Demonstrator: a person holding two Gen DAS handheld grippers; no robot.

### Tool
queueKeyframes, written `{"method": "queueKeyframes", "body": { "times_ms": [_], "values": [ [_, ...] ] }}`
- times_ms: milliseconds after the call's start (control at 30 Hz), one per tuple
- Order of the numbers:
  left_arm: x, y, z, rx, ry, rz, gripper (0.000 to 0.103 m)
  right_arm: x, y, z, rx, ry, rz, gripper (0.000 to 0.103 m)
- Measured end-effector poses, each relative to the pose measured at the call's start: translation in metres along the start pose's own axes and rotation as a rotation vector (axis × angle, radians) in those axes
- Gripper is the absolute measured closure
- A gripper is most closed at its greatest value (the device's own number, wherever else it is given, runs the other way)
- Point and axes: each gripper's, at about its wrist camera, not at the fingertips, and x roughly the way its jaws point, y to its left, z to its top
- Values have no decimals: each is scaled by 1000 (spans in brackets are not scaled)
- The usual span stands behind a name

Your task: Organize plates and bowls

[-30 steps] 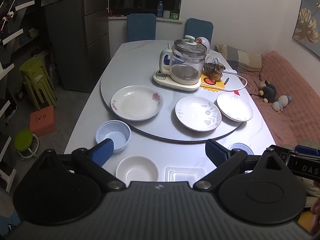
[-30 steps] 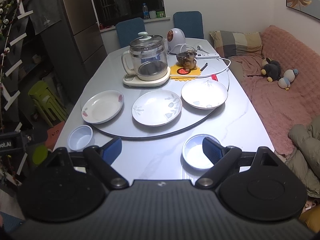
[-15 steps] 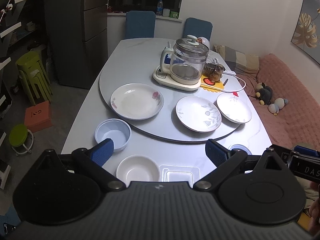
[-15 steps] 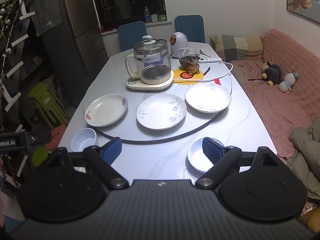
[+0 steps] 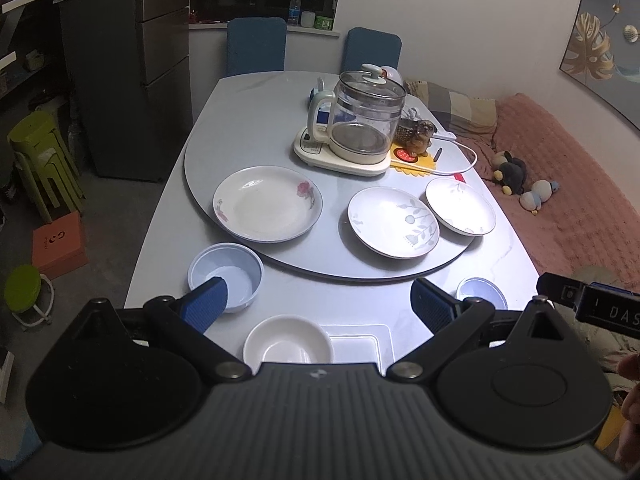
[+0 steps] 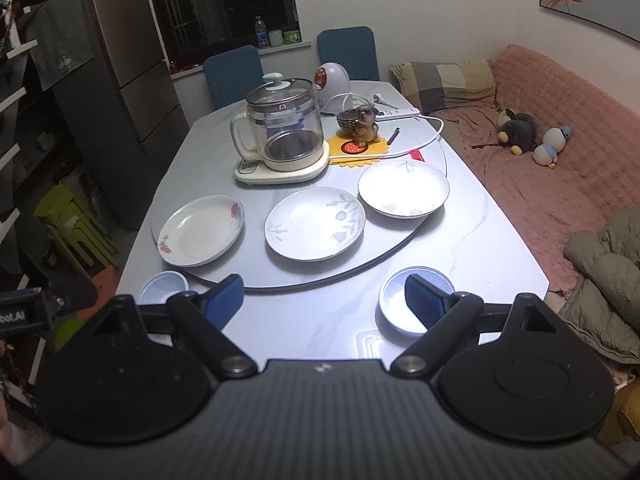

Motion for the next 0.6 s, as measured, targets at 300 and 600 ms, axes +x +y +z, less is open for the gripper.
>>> {"method": "queueKeyframes", "body": {
  "times_ms": [300,600],
  "values": [
    [33,-19,8,-19,33,-9,3,22,-15,10,25,24,-21,14],
    [99,-82,35,-55,68,16,3,73,-71,51,-30,59,0,15]
  ]
}}
